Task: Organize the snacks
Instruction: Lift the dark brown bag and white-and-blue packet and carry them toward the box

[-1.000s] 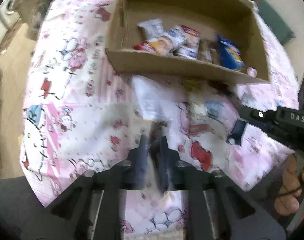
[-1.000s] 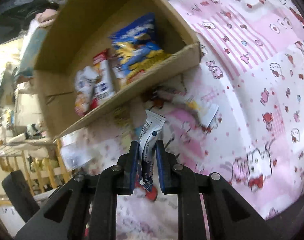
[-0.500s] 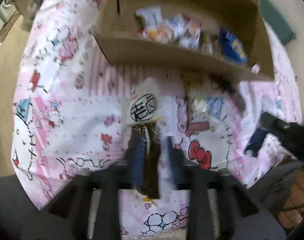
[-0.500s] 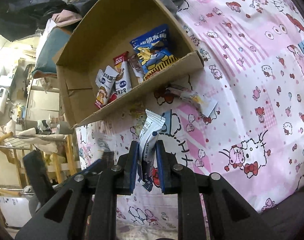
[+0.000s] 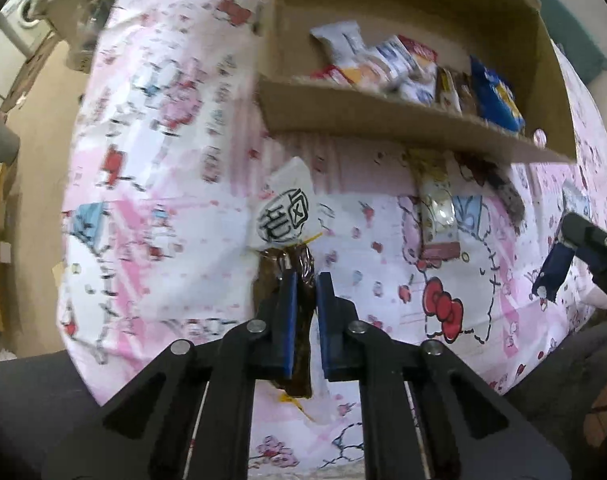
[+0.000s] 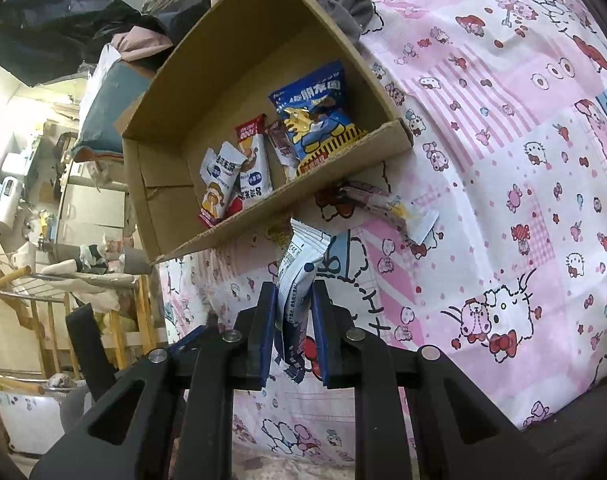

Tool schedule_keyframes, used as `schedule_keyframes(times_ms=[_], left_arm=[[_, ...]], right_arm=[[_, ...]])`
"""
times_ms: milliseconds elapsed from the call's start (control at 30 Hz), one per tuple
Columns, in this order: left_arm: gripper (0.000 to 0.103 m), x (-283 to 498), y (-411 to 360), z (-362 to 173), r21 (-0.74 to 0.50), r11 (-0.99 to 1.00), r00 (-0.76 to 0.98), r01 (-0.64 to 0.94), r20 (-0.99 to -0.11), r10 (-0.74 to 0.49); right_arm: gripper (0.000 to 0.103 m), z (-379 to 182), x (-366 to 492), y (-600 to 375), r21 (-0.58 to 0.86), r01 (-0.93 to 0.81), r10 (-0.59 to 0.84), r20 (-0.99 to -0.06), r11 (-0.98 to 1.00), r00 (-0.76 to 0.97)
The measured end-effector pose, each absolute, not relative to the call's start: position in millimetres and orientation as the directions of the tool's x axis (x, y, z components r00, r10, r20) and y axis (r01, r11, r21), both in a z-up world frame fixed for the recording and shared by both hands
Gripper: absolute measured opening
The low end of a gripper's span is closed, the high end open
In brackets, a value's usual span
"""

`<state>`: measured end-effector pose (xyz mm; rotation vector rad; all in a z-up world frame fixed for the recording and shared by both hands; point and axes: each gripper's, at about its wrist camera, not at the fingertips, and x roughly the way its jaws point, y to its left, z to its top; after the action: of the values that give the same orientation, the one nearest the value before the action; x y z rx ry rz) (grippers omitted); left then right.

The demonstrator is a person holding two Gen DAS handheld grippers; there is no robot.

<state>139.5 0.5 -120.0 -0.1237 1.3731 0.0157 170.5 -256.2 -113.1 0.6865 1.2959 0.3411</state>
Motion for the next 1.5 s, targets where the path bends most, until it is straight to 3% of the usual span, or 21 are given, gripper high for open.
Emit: schedule_keyframes(times_ms=[267,733,867,967,1000,1067,1267,1500], left_arm=[[0.007,138,46,-115,-0.121,0.979,0.157,-0.161,-0.983,-0.096],[0.011,142,53,-126,-0.145,0.964,0.133,-0.222,-0.984,-0.118],[0.024,144,42,-141,-0.083,0.977,0.085,-0.196,-0.994,-0.067],[0.017,148,38,-156,-0.059,0.979,0.057,-0.196,-0.997,-0.048],[0.007,148,35,-147,-0.076,0.98,0.084,-0.184,-0.995,-0.061],[0.007,145,26,-123,-0.057,0.989,0.141,-0.135,-0.989,-0.038],[0.007,127,24,-63,-0.174,0.98,0.256,-0.091,-0.956,-0.146],[0.007,167,18,14,-0.16,0.987,0.494,-0.03,-0.86,-0.124]], right_arm=[[0.019,-111,171,-255,0.649,0.133,0.607,-0.753,0.749,0.253],[0.019,-112,172,-250,0.652,0.134,0.612,-0.752,0.747,0.247],[0.019,-112,173,-249,0.648,0.129,0.61,-0.755,0.751,0.241],[0.019,-114,174,-245,0.643,0.123,0.609,-0.759,0.756,0.23],[0.019,-114,174,-245,0.642,0.121,0.608,-0.76,0.757,0.229],[0.019,-112,172,-247,0.648,0.117,0.614,-0.755,0.753,0.232],[0.019,-86,170,-260,0.708,0.079,0.66,-0.688,0.702,0.302],[0.019,-42,197,-261,0.685,-0.036,0.636,-0.654,0.728,0.41]])
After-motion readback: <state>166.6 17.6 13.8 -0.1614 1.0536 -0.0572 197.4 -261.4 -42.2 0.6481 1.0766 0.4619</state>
